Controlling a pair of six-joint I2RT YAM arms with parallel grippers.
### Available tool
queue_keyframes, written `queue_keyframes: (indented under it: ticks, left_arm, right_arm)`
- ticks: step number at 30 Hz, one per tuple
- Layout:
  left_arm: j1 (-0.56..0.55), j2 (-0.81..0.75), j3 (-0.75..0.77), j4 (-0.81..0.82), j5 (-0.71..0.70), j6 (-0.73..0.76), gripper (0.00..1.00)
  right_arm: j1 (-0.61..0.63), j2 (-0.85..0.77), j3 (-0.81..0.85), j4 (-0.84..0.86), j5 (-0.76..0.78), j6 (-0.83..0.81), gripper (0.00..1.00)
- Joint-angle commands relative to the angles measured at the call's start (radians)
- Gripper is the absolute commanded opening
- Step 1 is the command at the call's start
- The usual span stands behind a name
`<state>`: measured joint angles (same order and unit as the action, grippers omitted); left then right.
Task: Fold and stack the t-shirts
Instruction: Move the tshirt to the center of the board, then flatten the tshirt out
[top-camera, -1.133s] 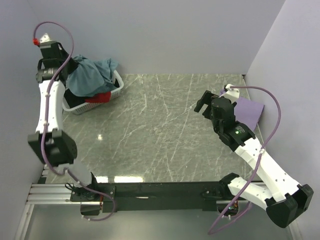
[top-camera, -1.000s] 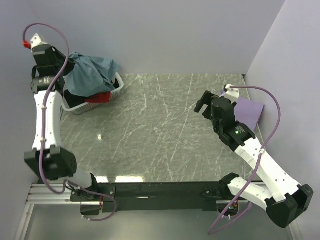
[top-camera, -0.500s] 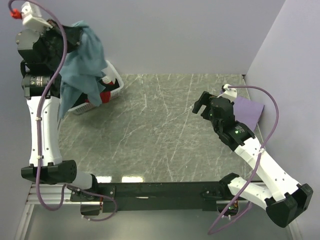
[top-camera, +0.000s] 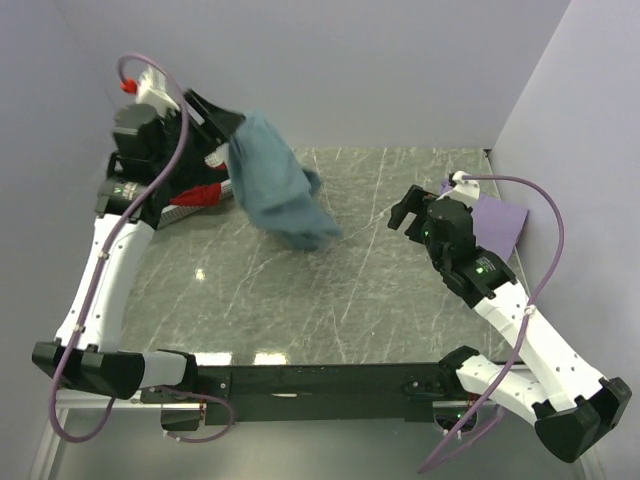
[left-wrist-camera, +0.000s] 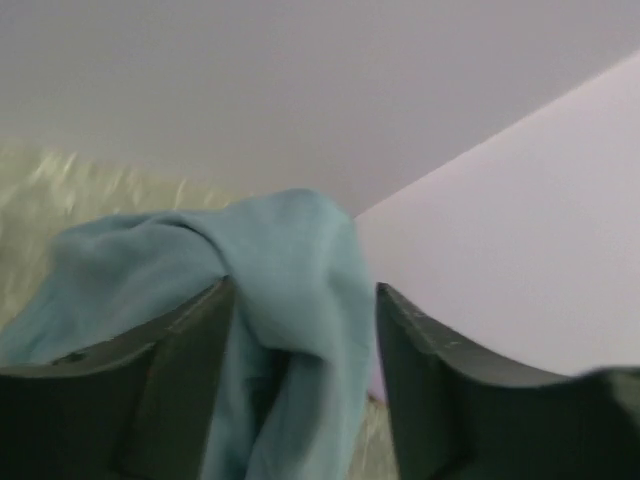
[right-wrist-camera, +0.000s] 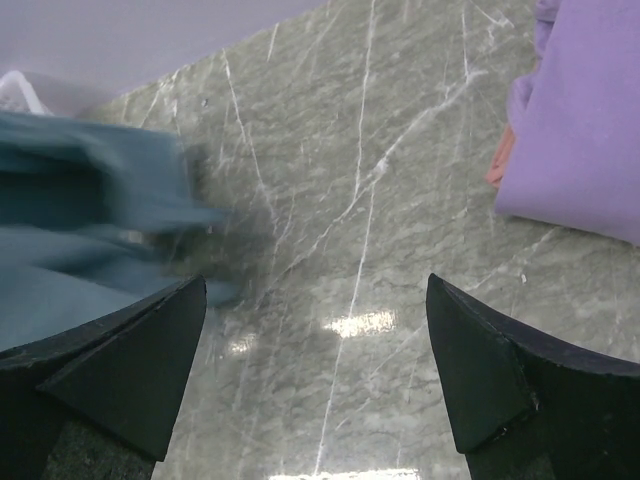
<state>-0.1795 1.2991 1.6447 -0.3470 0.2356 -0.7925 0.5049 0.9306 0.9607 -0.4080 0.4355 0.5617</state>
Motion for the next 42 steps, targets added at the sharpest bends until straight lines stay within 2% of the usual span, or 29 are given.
queue_keyframes:
  ticks: [1, 5, 10, 15, 19, 24, 34, 42]
  left_arm:
    - [0.000, 0.006, -0.152, -0.147, -0.076, -0.031, 0.74]
    - [-0.006, 0.014, -0.288, -0.176, -0.042, 0.012, 0.79]
    - [-0.038, 0.101, -0.330, -0.256, 0.024, 0.133, 0.80]
    - [-0.113, 0.228, -0.332, -0.348, 0.045, 0.234, 0.78]
    - [-0.158, 0.272, -0.387, -0.305, 0.097, 0.231, 0.74]
    - [-0.212, 0.356, -0.405, -0.330, 0.018, 0.239, 0.72]
    - [-0.219, 0.417, -0.396, -0.339, -0.136, 0.271, 0.73]
    - [-0.219, 0.466, -0.395, -0.258, -0.071, 0.239, 0.72]
  right_arm:
    - [-0.006, -0.004, -0.007, -0.003, 0.005, 0.014, 0.96]
    - [-0.006, 0.065, -0.023, -0.020, -0.027, 0.012, 0.96]
    - [-0.006, 0.177, -0.017, -0.049, -0.102, 0.003, 0.93]
    - [-0.006, 0.319, -0.025, -0.022, -0.280, -0.019, 0.89]
    - [-0.006, 0.427, -0.016, -0.026, -0.412, -0.043, 0.80]
    - [-0.006, 0.513, -0.026, -0.019, -0.503, -0.059, 0.75]
    - [-0.002, 0.612, -0.039, 0.038, -0.642, -0.089, 0.70]
    - [0.003, 0.701, 0.012, 0.048, -0.653, -0.109, 0.69]
